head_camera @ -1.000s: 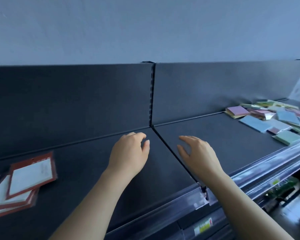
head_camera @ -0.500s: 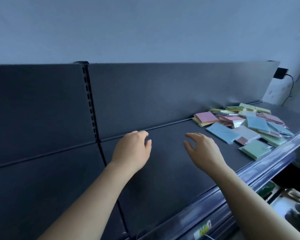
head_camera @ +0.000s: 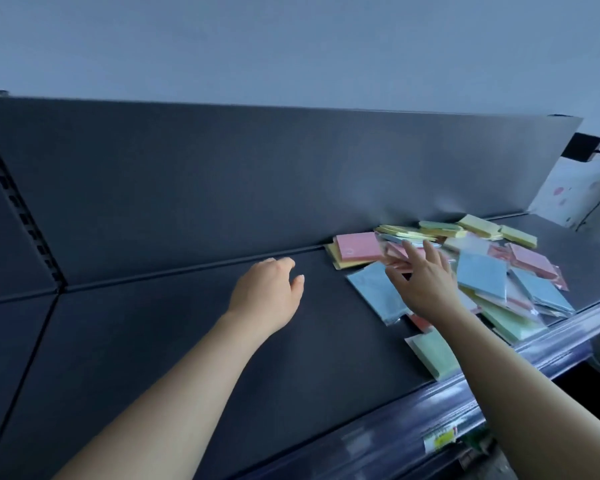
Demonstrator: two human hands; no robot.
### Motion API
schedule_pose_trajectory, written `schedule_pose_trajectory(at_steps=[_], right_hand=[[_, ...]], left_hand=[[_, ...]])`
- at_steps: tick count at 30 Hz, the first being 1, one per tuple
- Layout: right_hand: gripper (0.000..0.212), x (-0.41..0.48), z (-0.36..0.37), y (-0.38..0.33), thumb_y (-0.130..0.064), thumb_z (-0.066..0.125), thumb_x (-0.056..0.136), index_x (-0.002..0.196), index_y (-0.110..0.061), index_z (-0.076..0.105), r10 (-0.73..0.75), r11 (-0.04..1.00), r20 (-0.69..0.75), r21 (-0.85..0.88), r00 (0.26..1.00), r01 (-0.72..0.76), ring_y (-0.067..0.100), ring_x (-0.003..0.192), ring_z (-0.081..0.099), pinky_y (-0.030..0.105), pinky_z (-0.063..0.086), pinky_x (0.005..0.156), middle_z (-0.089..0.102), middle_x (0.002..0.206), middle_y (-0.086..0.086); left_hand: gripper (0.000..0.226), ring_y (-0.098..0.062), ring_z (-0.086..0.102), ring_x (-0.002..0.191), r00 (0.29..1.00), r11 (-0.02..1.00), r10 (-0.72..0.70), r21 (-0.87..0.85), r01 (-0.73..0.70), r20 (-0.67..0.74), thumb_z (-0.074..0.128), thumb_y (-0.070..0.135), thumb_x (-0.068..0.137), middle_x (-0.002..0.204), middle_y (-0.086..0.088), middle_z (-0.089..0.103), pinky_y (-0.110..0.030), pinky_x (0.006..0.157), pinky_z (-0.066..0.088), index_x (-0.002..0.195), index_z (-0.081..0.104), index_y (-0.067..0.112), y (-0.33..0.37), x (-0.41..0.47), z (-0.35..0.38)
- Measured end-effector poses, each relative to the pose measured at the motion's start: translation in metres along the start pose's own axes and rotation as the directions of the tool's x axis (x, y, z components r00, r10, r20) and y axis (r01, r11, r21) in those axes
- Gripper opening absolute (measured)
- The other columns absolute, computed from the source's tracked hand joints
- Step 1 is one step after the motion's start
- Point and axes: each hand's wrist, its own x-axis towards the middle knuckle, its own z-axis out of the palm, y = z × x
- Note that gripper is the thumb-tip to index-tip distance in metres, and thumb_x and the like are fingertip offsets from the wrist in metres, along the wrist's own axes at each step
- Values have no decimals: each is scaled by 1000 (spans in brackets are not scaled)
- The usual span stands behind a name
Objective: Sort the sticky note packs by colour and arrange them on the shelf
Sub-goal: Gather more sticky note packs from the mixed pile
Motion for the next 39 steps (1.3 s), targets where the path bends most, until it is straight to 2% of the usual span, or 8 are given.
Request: schedule_pose_trajectory(at_steps=[4,8,13,19,26,32,36,39], right_hand=[[74,34,1,23,-69,29,90,152,-31,14,15,999,62,-30,998,-13,33,146,7,49,13,117,7,161,8],[75,57,11,36,-74,24,88,151,-34,14,8,998,96,-57,995,-2,33,146,10,49,12,115,8,161,8],[68,63,26,44,-76,21,86,143,-40,22,-17,995,84,-98,996,25,34,145,11,52,10,114,13,159,9],[70,61,27,44,-79,22,84,142,-41,25,-43,993,49,-108,998,48,32,141,22,49,16,112,23,155,7],[70,42,30,16,-80,24,83,141,-41,27,-101,993,55,-54,993,104,33,135,30,48,23,107,29,151,6],[63,18,43,-33,-76,34,83,134,-41,33,-204,979,82,31,976,202,37,129,35,47,28,104,31,147,4],[64,6,49,-63,-77,39,81,135,-43,33,-245,965,118,125,962,231,33,129,35,47,26,106,32,145,1],[65,-4,52,-85,-79,40,79,134,-45,34,-303,946,143,160,942,280,30,128,35,45,24,107,33,143,-1]], left_hand=[[38,-23,52,111,1000,1000,-2,26,1,21,42,38,100,118,-3,56,-35,86,46,125,55,13,30,30,23],[38,-25,46,117,998,1000,24,18,-25,53,41,35,100,128,-5,51,-36,92,43,128,51,12,50,57,47],[50,-27,35,131,980,997,58,44,-68,192,36,36,101,147,-6,31,-38,102,37,147,27,19,60,87,76],[62,-26,10,147,943,980,62,162,-120,326,28,48,101,161,-7,8,-44,119,12,154,4,26,53,97,97],[59,-24,10,147,953,977,39,189,-99,299,26,47,102,161,-6,11,-44,119,9,153,5,27,28,66,71],[58,-25,25,141,967,971,-23,238,-39,253,31,47,101,155,-2,25,-39,114,20,152,15,25,-14,26,30],[48,-25,38,130,976,982,-81,181,44,202,39,46,99,146,0,35,-36,104,33,142,33,24,-39,3,5],[52,-28,36,130,981,980,-140,156,119,131,40,46,99,146,-5,30,-38,102,36,141,32,17,-56,3,-9]])
